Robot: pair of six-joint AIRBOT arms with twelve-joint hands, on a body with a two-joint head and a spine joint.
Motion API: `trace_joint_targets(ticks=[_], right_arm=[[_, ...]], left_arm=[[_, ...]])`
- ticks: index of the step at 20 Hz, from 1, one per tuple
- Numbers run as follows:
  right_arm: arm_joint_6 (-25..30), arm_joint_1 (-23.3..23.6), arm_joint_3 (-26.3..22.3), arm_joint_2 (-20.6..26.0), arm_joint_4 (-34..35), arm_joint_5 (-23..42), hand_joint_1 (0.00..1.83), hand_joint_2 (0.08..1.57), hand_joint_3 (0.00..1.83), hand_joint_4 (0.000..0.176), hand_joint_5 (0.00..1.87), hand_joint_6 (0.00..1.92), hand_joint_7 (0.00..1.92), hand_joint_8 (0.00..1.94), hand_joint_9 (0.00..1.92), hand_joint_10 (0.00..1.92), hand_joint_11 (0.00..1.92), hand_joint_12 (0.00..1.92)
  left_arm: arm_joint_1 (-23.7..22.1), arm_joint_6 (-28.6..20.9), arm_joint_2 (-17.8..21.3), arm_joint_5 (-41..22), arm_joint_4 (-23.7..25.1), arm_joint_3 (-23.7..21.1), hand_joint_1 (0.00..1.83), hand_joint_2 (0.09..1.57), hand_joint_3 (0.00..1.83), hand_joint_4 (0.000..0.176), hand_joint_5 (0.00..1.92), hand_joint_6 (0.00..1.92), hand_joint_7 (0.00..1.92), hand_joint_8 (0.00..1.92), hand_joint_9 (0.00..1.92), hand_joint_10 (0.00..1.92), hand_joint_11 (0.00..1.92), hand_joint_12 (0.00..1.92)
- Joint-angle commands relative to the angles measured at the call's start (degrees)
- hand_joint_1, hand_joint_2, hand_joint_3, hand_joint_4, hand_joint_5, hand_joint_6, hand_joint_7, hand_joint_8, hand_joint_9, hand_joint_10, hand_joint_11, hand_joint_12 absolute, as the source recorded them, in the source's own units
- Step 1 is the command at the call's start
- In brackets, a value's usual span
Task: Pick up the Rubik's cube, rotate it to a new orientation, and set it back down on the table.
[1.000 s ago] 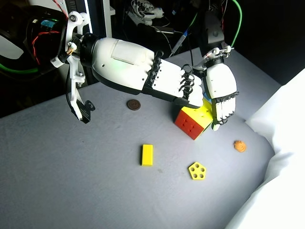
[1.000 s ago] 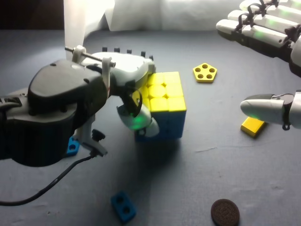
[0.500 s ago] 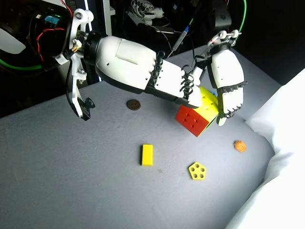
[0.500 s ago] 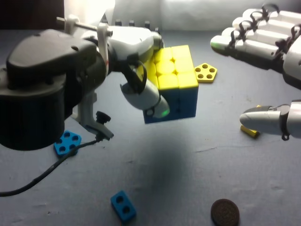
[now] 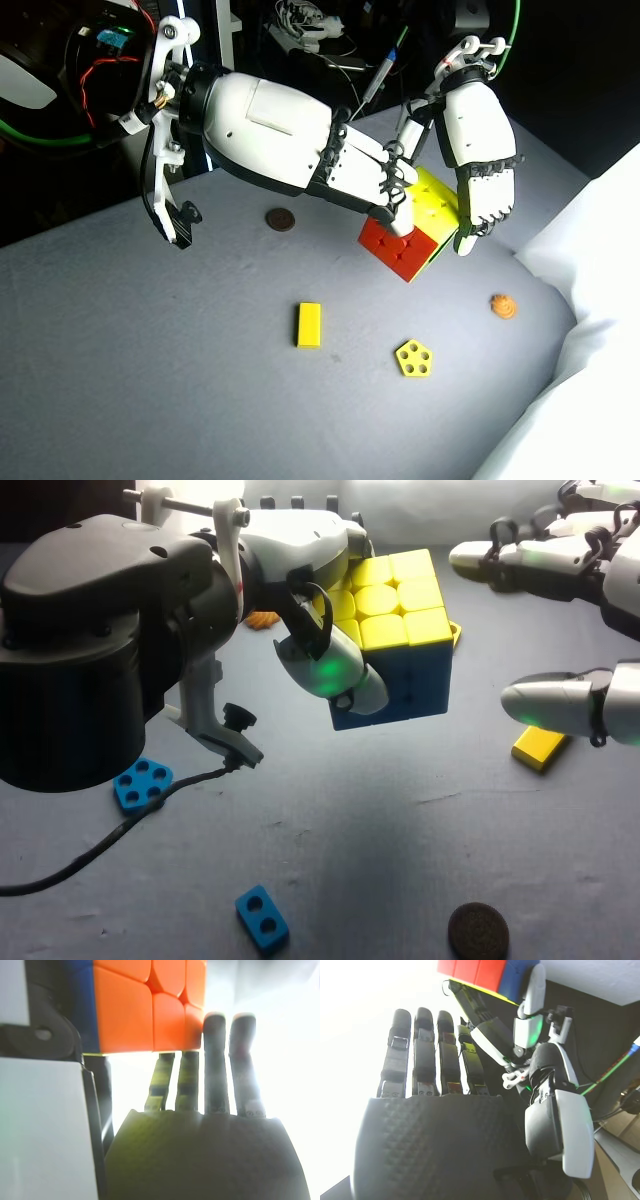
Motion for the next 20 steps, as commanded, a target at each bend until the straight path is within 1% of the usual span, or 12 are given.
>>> trace_joint_targets(ticks=[1,2,3,4,6,7,10,13,15,16,18,20], right_arm=[[0.53,1.02,-0.21,0.31,-0.48,6.7,0.24,1.2,0.0,0.0,0.17,0.0,0.48,0.79,0.29,1.5,0.04,1.89],[0.56,1.01,-0.21,0.33,-0.48,6.69,0.21,1.21,0.0,0.0,0.14,0.0,0.4,1.1,0.28,1.7,0.14,1.91],[0.59,1.01,-0.22,0.35,-0.48,6.68,0.2,1.22,0.0,0.0,0.14,0.0,0.35,1.25,0.29,1.78,0.19,1.92],[0.61,1.01,-0.22,0.36,-0.49,6.64,0.2,1.22,0.0,0.0,0.11,0.0,0.34,1.36,0.29,1.83,0.2,1.92],[0.65,1.01,-0.25,0.35,-0.49,5.73,0.19,1.23,0.0,0.0,0.09,0.0,0.32,1.46,0.28,1.87,0.19,1.92],[0.65,1.02,-0.29,0.32,-0.49,4.38,0.21,1.23,0.0,0.0,0.08,0.0,0.35,1.42,0.31,1.83,0.22,1.92],[0.65,1.04,-0.27,0.05,-0.48,3.89,0.17,1.24,0.0,0.0,0.04,0.0,0.32,1.4,0.3,1.83,0.22,1.92],[0.18,0.82,-0.24,-0.9,-0.48,3.89,0.23,1.23,0.0,0.0,0.09,0.01,0.34,1.3,0.29,1.75,0.19,1.92],[-0.08,0.36,-0.24,-1.57,-0.48,4.17,0.19,1.23,0.0,0.0,0.13,0.02,0.33,1.34,0.29,1.8,0.24,1.92],[-1.15,-0.29,-0.21,-2.13,-0.47,5.53,0.18,1.23,0.0,0.0,0.12,0.01,0.32,1.35,0.27,1.81,0.22,1.92],[-4.32,-1.45,0.05,-3.36,1.08,7.49,0.17,1.24,0.0,0.0,0.1,0.01,0.32,1.37,0.25,1.85,0.19,1.92],[-4.76,-1.95,0.85,-4.72,1.26,7.56,0.18,1.23,0.0,0.0,0.12,0.01,0.31,1.4,0.27,1.85,0.22,1.92]], left_arm=[[-1.32,-0.53,0.41,-0.17,3.42,-0.26,1.05,1.41,0.0,0.0,0.5,1.58,0.5,1.92,0.26,1.92,0.26,1.92],[-1.39,-0.53,0.43,-0.18,3.42,-0.26,1.07,1.4,0.0,0.0,0.51,1.54,0.51,1.92,0.26,1.92,0.26,1.92],[-1.43,-0.53,0.46,-0.18,3.42,-0.24,1.07,1.4,0.0,0.0,0.5,1.56,0.52,1.92,0.27,1.92,0.27,1.92],[-1.45,-0.53,0.46,-0.18,3.42,-0.2,1.05,1.41,0.0,0.0,0.46,1.62,0.51,1.92,0.27,1.92,0.28,1.92],[-1.47,-0.53,0.45,-0.36,3.43,-0.13,1.06,1.41,0.0,0.0,0.49,1.58,0.51,1.92,0.27,1.92,0.27,1.92],[-1.51,-0.53,0.43,-0.42,3.51,-0.03,1.07,1.4,0.0,0.0,0.5,1.54,0.52,1.92,0.24,1.92,0.25,1.92],[-1.65,-0.53,0.38,-0.68,3.58,0.15,1.05,1.41,0.0,0.0,0.47,1.61,0.51,1.92,0.25,1.92,0.28,1.92],[-1.68,-0.52,0.38,-0.84,3.67,0.15,1.05,1.42,0.0,0.0,0.45,1.62,0.51,1.92,0.26,1.92,0.27,1.92],[-1.6,-0.52,0.38,-0.84,3.72,0.04,1.05,1.41,0.0,0.0,0.49,1.59,0.5,1.92,0.27,1.92,0.28,1.92],[-1.5,-0.52,0.39,-0.84,3.81,-0.01,1.03,1.42,0.0,0.0,0.45,1.64,0.5,1.92,0.26,1.92,0.28,1.92],[-1.36,-0.52,0.38,-0.83,3.91,-0.01,1.07,1.41,0.0,0.0,0.49,1.56,0.52,1.92,0.26,1.92,0.27,1.92],[-1.25,-0.52,0.38,-0.83,3.98,0.01,1.07,1.41,0.0,0.0,0.48,1.57,0.52,1.92,0.26,1.92,0.26,1.92]])
